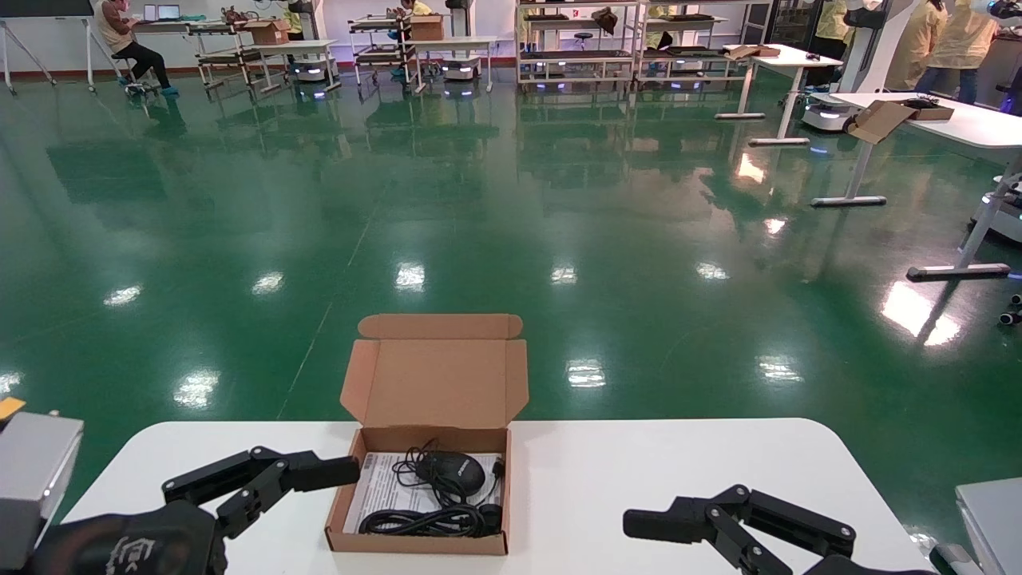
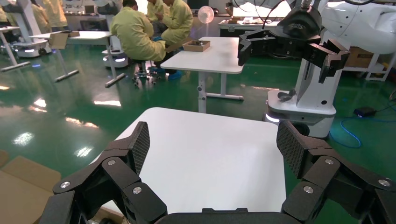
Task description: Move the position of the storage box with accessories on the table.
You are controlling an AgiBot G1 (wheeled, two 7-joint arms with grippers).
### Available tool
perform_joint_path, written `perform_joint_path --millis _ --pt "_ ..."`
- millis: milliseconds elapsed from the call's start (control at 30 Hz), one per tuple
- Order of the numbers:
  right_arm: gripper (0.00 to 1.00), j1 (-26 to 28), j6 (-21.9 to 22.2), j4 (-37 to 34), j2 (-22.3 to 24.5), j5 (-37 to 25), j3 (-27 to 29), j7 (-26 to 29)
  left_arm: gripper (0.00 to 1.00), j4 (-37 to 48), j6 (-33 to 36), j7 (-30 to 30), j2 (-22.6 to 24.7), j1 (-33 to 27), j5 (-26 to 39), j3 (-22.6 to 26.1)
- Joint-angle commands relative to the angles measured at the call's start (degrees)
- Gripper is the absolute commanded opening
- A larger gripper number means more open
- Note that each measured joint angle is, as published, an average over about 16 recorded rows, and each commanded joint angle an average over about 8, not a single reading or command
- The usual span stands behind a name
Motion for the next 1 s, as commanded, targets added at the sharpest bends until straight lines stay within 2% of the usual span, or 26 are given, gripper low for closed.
perform_joint_path --millis 33,400,567,733,1000 --pt "1.00 0.00 0.00 0.00 0.00 0.00 0.00 0.00 1.00 0.00 0.00 0.00 0.00 0.00 0.00 0.00" --pt "1.00 0.05 -0.01 0.05 -0.03 -0.12 -0.06 0.01 1.00 0.00 0.00 0.00 0.00 0.00 0.00 0.00" --pt "1.00 1.49 1.13 -0.27 -1.07 -1.20 -1.02 1.95 1.00 0.00 0.00 0.00 0.00 0.00 0.00 0.00" --pt "1.00 5.34 4.96 -1.40 -3.20 -4.09 -3.03 7.35 1.00 0.00 0.00 0.00 0.00 0.00 0.00 0.00" --pt "1.00 13.46 11.37 -5.91 -7.77 -11.95 -8.36 19.24 1.00 0.00 0.00 0.00 0.00 0.00 0.00 0.00"
